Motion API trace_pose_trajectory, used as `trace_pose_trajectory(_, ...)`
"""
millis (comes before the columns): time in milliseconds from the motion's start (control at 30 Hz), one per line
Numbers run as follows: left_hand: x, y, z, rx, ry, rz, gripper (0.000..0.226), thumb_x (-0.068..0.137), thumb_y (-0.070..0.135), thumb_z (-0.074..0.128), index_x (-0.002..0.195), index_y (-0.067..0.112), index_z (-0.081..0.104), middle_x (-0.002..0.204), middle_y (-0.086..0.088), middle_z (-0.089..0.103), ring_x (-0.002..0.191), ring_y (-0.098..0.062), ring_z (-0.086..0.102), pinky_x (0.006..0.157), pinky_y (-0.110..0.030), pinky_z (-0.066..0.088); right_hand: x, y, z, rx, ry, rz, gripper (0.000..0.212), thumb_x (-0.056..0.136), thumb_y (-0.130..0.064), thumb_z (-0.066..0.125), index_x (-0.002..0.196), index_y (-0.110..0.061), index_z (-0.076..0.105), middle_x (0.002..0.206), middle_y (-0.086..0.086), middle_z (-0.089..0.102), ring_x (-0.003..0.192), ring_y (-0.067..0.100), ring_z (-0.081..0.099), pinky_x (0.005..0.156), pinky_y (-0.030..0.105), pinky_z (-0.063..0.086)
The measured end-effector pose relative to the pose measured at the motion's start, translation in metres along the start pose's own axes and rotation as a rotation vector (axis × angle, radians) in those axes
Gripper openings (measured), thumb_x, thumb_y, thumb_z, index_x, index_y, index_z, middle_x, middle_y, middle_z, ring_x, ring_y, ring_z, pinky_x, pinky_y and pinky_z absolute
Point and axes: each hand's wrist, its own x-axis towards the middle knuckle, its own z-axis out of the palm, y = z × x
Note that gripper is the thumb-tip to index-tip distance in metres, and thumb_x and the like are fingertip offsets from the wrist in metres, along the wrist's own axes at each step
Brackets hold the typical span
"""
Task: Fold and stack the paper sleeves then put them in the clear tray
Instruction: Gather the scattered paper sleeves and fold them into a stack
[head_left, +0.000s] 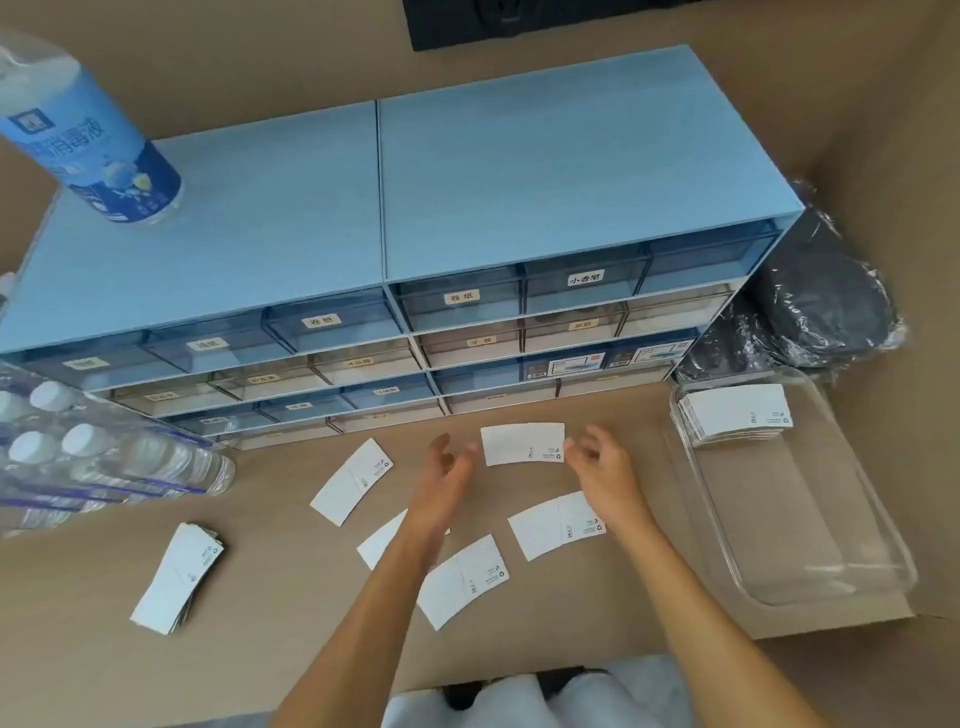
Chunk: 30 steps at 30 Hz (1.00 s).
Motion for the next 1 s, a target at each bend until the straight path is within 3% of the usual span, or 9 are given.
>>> trace_pose_trajectory(100, 0.019, 0.008, 0.011, 0.027, -0.007, -0.037, 0.054, 0.099, 0.046, 0.046, 0.148, 0.033, 0.029, 0.147, -0.001, 0.043, 0.114, -0.019, 0.04, 0.1, -0.041, 0.032, 0.015, -0.006, 0.003, 0.013, 0.039, 0.049, 0.051, 0.098, -0.024, 0.053, 0.143, -0.001, 0.043, 0.138, 0.018, 0.057, 0.116, 0.026, 0.057, 0.09, 0.027, 0.039)
trace_pose_trajectory(267, 0.045, 0.012, 0.025, -0.033, 0.018, -0.026, 0.043, 0.103, 0.02, 0.044, 0.144, 0.024, 0.033, 0.146, -0.007, 0.047, 0.112, -0.022, 0.045, 0.093, -0.03, 0.033, 0.03, -0.009, 0.011, -0.042, 0.072, 0.102, 0.041, 0.099, -0.017, 0.051, 0.137, 0.001, 0.049, 0.13, 0.018, 0.062, 0.119, 0.032, 0.059, 0.09, 0.028, 0.042)
trace_pose_trajectory(467, 0.06, 0.01, 0.038, -0.052, 0.066, -0.037, 0.041, 0.102, 0.011, 0.042, 0.141, 0.021, 0.038, 0.13, -0.006, 0.051, 0.106, -0.022, 0.048, 0.089, -0.03, 0.039, 0.038, -0.006, 0.021, -0.043, 0.094, 0.115, 0.022, 0.099, -0.012, 0.05, 0.112, -0.001, 0.064, 0.107, 0.014, 0.07, 0.09, 0.024, 0.063, 0.068, 0.025, 0.045)
trace_pose_trajectory(633, 0.068, -0.004, 0.04, -0.067, 0.126, -0.017, 0.032, 0.097, 0.005, 0.049, 0.127, 0.016, 0.05, 0.11, -0.005, 0.057, 0.084, -0.011, 0.052, 0.068, -0.025, 0.045, 0.035, -0.008, 0.02, 0.044, 0.126, 0.14, 0.022, 0.096, -0.007, 0.055, 0.114, 0.001, 0.066, 0.096, 0.006, 0.063, 0.092, 0.02, 0.059, 0.082, 0.03, 0.048)
trace_pose_trajectory(767, 0.068, -0.011, 0.04, -0.128, 0.148, -0.04, 0.033, 0.092, 0.005, 0.06, 0.124, 0.014, 0.056, 0.11, -0.006, 0.062, 0.099, -0.023, 0.059, 0.09, -0.036, 0.053, 0.031, -0.002, 0.016, 0.158, 0.121, 0.171, 0.013, 0.091, -0.006, 0.062, 0.098, -0.01, 0.071, 0.099, 0.013, 0.073, 0.091, 0.027, 0.067, 0.086, 0.038, 0.054)
trace_pose_trajectory(833, 0.066, -0.013, 0.041, -0.141, 0.162, -0.043, 0.034, 0.09, 0.003, 0.064, 0.122, 0.013, 0.058, 0.1, -0.003, 0.063, 0.096, -0.023, 0.062, 0.089, -0.035, 0.054, 0.028, 0.002, 0.014, 0.191, 0.097, 0.186, 0.016, 0.087, -0.005, 0.065, 0.084, -0.02, 0.069, 0.095, 0.016, 0.074, 0.091, 0.031, 0.07, 0.084, 0.042, 0.057)
trace_pose_trajectory(1000, 0.063, -0.028, 0.045, -0.149, 0.163, -0.093, 0.024, 0.076, 0.013, 0.08, 0.095, 0.014, 0.065, 0.093, -0.008, 0.072, 0.091, -0.028, 0.071, 0.089, -0.045, 0.058, 0.018, 0.004, 0.005, 0.25, 0.037, 0.168, 0.01, 0.089, 0.0, 0.064, 0.09, -0.01, 0.065, 0.082, 0.002, 0.067, 0.077, 0.018, 0.065, 0.061, 0.023, 0.051)
